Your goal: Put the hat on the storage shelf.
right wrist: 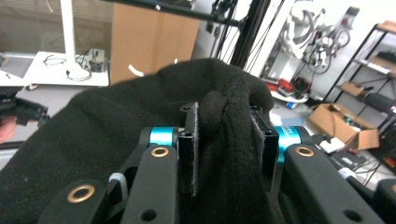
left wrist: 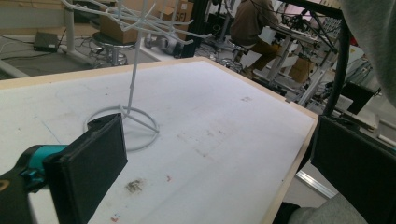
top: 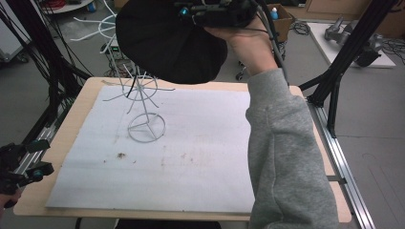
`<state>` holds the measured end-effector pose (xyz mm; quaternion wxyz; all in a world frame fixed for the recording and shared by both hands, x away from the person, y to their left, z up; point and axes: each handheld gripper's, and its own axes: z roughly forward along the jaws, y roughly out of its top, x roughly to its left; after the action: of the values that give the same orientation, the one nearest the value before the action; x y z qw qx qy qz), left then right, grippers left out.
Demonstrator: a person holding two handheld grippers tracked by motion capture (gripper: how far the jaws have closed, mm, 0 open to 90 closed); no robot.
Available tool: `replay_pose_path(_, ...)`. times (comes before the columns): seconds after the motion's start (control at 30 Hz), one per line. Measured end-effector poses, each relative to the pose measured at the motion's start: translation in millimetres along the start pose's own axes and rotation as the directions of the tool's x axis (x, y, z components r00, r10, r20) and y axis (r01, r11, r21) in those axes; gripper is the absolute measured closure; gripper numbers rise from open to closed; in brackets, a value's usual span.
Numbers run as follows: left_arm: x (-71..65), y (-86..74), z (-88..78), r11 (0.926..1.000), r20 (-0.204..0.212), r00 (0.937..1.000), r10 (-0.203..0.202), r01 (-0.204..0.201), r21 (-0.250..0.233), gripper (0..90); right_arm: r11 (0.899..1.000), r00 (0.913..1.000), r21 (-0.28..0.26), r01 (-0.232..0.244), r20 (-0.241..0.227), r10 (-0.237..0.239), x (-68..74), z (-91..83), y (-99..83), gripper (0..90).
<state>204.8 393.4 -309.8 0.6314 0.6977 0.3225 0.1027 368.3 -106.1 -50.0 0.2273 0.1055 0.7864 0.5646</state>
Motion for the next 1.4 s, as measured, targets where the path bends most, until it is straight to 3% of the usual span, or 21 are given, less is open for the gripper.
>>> replay_pose_path(0.3,-4.9,2.7,0.7,0.9999,0.007,0.9998,0.017,-0.017,0.0,3.7,1.0,0.9996,0.012,0.016,-0.025,-0.016,5.0,7.2,-28.3,69.3)
replay_pose_path(0.47,-7.1,3.6,1.6,0.9997,0.013,0.9996,0.024,-0.024,0.002,3.7,0.999,0.9992,0.035,-0.013,-0.037,0.014,3.6,11.0,-45.0,69.0)
replay_pose_path(0.6,-6.5,3.1,2.6,0.9998,0.01,0.9997,0.02,-0.02,0.005,3.7,0.997,0.9955,0.067,-0.031,-0.087,0.037,2.1,17.5,-61.3,69.0)
replay_pose_path(0.8,-6.3,2.1,4.8,0.9997,0.01,0.9998,0.02,-0.02,0.011,3.7,0.995,0.9915,0.082,-0.058,-0.112,0.067,0.9,24.5,-79.2,68.8)
replay_pose_path(1.23,-11.7,3.5,8.2,0.9995,0.008,0.9995,0.031,-0.031,0.009,3.7,0.992,0.9876,0.066,-0.105,-0.111,0.111,-0.9,23.4,-88.2,64.4)
replay_pose_path(1.4,-12.7,3.3,10.0,0.9994,0.012,0.9994,0.031,-0.031,0.013,3.7,0.991,0.9862,0.059,-0.118,-0.11,0.124,-2.3,22.1,-88.7,54.9)
